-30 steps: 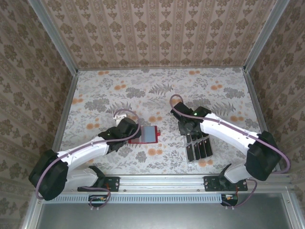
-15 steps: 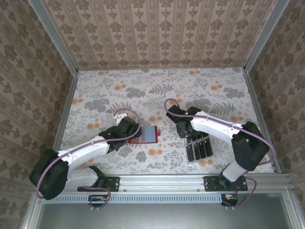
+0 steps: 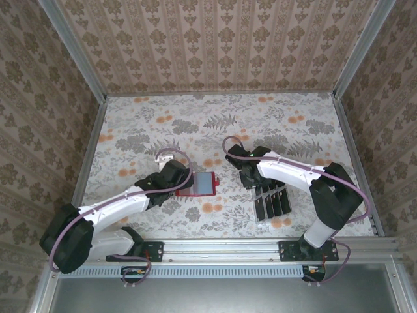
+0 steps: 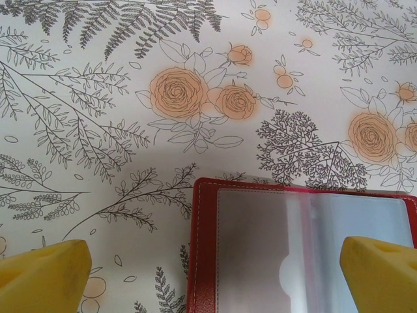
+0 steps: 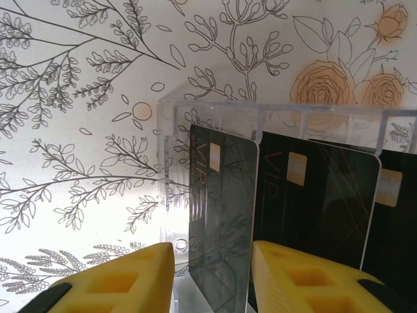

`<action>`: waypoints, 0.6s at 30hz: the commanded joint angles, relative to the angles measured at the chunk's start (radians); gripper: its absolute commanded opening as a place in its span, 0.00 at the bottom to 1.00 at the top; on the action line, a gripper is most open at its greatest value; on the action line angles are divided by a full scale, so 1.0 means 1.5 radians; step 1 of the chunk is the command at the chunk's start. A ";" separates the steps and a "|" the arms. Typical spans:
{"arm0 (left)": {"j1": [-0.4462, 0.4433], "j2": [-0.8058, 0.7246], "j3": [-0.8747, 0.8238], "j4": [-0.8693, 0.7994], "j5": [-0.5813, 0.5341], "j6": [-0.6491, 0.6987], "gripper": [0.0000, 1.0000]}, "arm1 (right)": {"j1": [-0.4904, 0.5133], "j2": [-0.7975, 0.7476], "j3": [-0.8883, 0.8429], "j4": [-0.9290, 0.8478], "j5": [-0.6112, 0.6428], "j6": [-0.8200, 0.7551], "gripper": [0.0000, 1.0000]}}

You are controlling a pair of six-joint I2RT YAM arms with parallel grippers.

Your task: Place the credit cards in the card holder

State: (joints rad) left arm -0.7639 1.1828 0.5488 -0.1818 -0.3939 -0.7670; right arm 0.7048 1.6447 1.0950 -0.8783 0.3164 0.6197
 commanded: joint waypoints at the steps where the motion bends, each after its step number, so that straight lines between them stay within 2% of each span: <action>1: 0.005 -0.012 -0.012 0.008 -0.011 0.001 1.00 | -0.004 -0.015 0.013 0.001 -0.016 -0.009 0.35; 8: 0.005 -0.009 -0.013 0.011 -0.010 0.000 1.00 | -0.004 -0.017 0.004 0.021 -0.043 -0.007 0.28; 18: 0.006 -0.004 -0.013 0.016 -0.007 -0.001 1.00 | -0.008 -0.016 -0.005 0.024 -0.042 -0.008 0.24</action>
State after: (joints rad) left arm -0.7631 1.1828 0.5369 -0.1715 -0.3935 -0.7670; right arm 0.7006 1.6436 1.0950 -0.8368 0.2600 0.6117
